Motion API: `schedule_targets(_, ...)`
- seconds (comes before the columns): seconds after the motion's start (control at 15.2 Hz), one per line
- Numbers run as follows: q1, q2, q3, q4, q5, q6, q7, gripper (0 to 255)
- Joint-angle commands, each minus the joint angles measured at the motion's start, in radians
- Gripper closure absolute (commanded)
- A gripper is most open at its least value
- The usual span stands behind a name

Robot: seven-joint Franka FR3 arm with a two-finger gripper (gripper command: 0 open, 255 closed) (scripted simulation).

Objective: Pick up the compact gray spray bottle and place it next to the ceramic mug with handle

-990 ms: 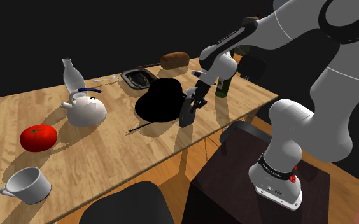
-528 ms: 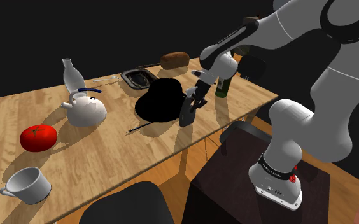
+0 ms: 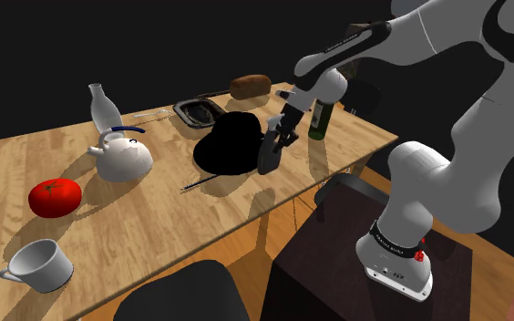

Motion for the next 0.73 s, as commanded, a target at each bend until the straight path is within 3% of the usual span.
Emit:
schedule_targets(0.0,-0.029,-0.026,0.03,0.008,-0.034,-0.019,0.036,255)
schedule_targets(0.66,-0.123,-0.121,0.141,0.06,-0.138,-0.127,0.166,255)
